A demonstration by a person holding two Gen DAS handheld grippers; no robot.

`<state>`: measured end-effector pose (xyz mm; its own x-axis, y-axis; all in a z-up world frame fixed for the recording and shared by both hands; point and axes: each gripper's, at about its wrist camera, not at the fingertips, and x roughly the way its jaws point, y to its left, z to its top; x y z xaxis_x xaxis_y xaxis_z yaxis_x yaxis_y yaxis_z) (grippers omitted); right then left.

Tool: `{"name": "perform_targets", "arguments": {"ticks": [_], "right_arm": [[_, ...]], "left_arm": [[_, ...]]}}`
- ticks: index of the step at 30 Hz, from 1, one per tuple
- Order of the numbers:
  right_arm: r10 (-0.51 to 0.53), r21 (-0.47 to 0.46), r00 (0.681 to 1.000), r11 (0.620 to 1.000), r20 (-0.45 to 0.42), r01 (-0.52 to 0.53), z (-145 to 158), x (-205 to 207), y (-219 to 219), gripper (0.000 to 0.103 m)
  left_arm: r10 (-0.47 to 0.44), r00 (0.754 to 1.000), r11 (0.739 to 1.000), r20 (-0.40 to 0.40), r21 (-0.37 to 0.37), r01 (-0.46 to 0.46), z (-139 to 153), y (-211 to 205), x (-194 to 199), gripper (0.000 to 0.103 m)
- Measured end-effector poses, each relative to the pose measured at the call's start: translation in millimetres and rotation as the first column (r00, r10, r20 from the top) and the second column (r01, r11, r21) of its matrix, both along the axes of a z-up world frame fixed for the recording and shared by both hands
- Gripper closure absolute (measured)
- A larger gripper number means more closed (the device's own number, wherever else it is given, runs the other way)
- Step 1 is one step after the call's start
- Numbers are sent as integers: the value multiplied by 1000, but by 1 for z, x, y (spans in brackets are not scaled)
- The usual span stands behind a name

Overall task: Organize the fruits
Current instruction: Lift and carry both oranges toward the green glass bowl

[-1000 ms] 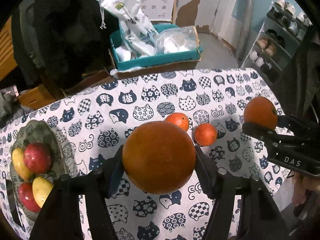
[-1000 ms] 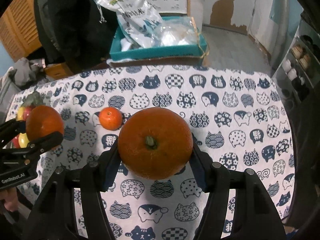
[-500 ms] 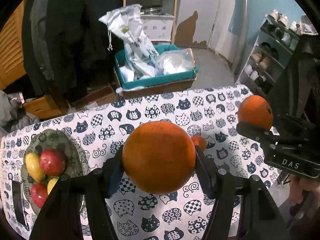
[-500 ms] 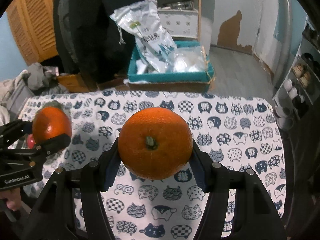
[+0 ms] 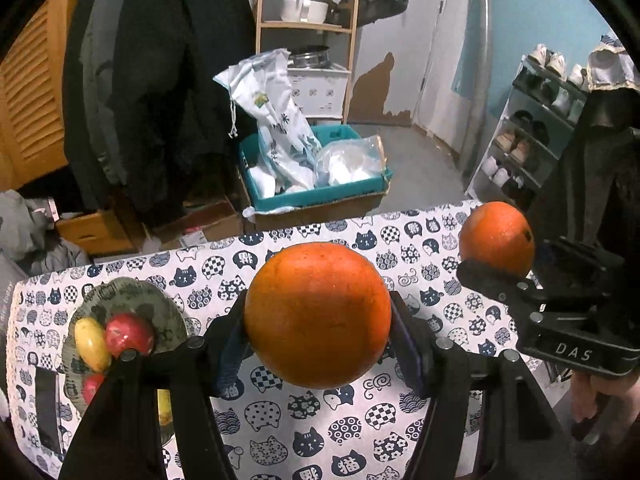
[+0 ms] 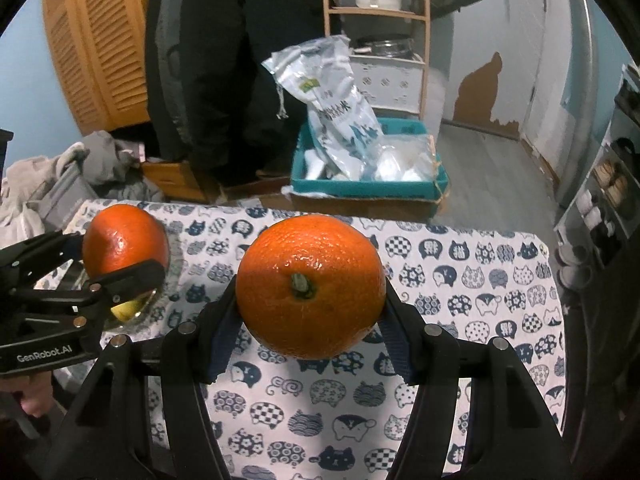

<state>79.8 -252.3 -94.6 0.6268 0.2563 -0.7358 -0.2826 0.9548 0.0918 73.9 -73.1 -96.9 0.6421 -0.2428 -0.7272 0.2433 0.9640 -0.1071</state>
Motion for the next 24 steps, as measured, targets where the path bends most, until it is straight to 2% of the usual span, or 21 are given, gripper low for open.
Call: {"name": "perform_targets", "arguments": {"ticks": [16,24], "right_arm": [[88,18,996,996,33,-88,16,-1,41,40],[137,19,990,990,31,-138,17,4,70,40]], "left_arm": [[69,996,997,57,-24,-68,24,40,-14,37],[126,990,992,66,-26,-124,25,70,-18,37]]}}
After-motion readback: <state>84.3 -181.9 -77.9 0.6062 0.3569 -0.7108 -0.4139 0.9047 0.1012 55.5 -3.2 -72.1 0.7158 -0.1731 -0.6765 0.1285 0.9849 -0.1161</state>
